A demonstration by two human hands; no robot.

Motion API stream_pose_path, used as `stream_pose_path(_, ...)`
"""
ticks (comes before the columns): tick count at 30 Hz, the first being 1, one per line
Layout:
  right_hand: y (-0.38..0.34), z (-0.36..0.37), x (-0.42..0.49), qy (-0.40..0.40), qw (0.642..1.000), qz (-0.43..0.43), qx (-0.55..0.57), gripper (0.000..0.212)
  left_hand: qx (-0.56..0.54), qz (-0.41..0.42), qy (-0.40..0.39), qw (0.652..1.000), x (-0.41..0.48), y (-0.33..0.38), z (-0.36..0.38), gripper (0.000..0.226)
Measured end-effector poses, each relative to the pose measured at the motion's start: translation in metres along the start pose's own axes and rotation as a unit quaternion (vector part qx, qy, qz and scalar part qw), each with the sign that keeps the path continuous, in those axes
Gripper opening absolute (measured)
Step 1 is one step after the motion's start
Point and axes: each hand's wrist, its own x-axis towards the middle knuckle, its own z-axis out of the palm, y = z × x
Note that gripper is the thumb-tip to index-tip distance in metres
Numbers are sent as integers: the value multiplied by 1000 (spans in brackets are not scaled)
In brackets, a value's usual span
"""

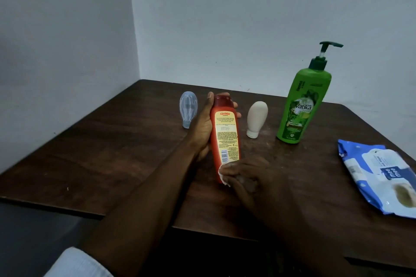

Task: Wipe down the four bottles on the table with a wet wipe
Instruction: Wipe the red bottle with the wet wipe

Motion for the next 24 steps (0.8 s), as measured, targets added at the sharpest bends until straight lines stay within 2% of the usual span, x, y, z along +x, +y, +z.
stream_pose_path(4, 5, -2, 11, 1, 999, 36, -5, 22, -9, 6, -3, 1000, 1, 0, 1, 43)
stream_pose_path(10, 14, -3, 40, 60, 993, 93, 49, 18, -30, -2, -8, 1000, 1, -1, 1, 43)
stream_pose_path(15, 21, 0, 60, 98, 985, 124, 65, 16, -24, -35, -19, 999, 0, -1, -1, 58)
stream_pose_path(20, 16, 3, 55, 96, 989, 100, 51, 19, -25, -25, -21, 999, 0, -2, -1, 57)
stream_pose_path(24, 9, 0, 40, 75, 996, 41, -15, 21, -20, -17, -4, 1000, 1, -2, 0, 53)
